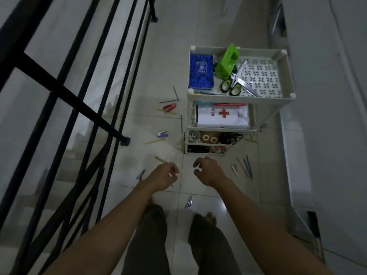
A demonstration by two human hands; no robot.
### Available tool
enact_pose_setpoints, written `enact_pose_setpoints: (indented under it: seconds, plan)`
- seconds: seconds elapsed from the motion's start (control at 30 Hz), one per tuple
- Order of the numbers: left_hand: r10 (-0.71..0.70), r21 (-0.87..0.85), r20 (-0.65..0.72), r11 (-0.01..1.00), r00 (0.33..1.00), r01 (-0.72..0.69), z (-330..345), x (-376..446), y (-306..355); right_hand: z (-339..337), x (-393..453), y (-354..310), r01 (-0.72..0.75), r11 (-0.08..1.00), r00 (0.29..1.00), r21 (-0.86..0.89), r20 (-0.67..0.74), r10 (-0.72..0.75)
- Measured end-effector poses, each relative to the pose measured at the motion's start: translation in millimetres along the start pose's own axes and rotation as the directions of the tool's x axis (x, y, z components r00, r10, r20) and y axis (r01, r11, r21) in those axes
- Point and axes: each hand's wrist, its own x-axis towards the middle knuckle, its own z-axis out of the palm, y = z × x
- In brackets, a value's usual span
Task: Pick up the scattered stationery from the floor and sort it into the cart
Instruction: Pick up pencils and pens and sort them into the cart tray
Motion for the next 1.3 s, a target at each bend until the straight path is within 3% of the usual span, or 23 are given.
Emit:
enact_pose_setpoints:
  seconds: [0.17, 0.33, 0.67, 0.83, 1.03, 1.3]
  plan:
    - [-0.050, 0.000, 0.083, 0.999, 0.995, 0.051, 26, 35, -59, 50, 36, 24, -0.007, 0.997, 1.000, 0.076, 0.021, 0.006]
    - [-0.085, -0.022, 0.072, 0.996, 0.994, 0.087, 50, 95, -136, 130, 110, 39, -0.025, 0.987, 0.998, 0.160, 0.065, 0.015]
    - [-0.108, 0.047, 0.019, 0.993, 0.994, 0.107, 136, 266, -332, 326, 288, 105, 0.038, 0.985, 0.999, 0.170, 0.000, -0.038]
    - [-0.184, 0.032, -0.177, 0.981, 0.967, 0.193, 186, 341, -422, 413, 363, 147, 0.095, 0.988, 0.992, 0.120, -0.096, -0.084]
    - [-0.298, -0.087, -0.359, 0.954, 0.884, 0.286, 228, 379, -468, 467, 408, 168, 0.146, 0.979, 0.960, 0.145, -0.258, -0.106]
    - [-0.336, -0.160, -0.451, 0.942, 0.827, 0.295, 229, 367, -465, 486, 405, 155, 0.133, 0.987, 0.949, 0.096, -0.301, -0.098]
